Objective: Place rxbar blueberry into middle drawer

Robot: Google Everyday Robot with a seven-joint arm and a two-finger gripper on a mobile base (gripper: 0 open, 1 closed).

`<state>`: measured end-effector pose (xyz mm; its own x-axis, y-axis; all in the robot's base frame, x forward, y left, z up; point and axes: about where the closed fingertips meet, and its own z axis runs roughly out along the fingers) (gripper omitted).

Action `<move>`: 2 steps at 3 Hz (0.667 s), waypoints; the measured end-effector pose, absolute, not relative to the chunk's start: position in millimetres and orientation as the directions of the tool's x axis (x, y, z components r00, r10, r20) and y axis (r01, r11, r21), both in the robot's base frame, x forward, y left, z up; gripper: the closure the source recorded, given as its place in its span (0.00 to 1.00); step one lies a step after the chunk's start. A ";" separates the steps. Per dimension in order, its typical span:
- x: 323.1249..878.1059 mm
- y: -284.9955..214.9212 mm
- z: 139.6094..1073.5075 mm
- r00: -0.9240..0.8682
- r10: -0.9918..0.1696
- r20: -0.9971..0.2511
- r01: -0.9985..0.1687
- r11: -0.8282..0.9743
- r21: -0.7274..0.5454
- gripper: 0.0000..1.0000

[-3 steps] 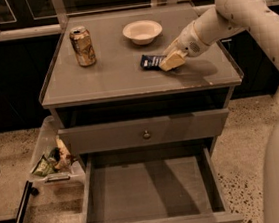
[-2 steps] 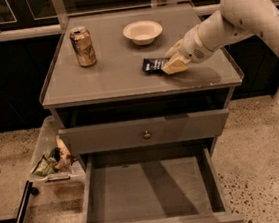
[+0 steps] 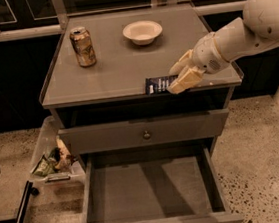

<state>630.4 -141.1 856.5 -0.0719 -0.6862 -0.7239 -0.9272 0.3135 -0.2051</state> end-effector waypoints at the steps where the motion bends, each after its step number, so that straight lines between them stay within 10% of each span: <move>1: 596.3 -152.1 853.2 -0.055 -0.658 -0.751 -0.934 0.301 -0.195 1.00; 2: 557.8 -164.1 840.8 -0.055 -0.637 -0.769 -0.926 0.321 -0.200 1.00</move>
Offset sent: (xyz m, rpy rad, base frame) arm -0.1259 -0.0449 -0.0461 0.0931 -0.0142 -0.0329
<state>557.8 -164.1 840.8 -0.0549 -0.6373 -0.7687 -0.9259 0.3207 -0.1998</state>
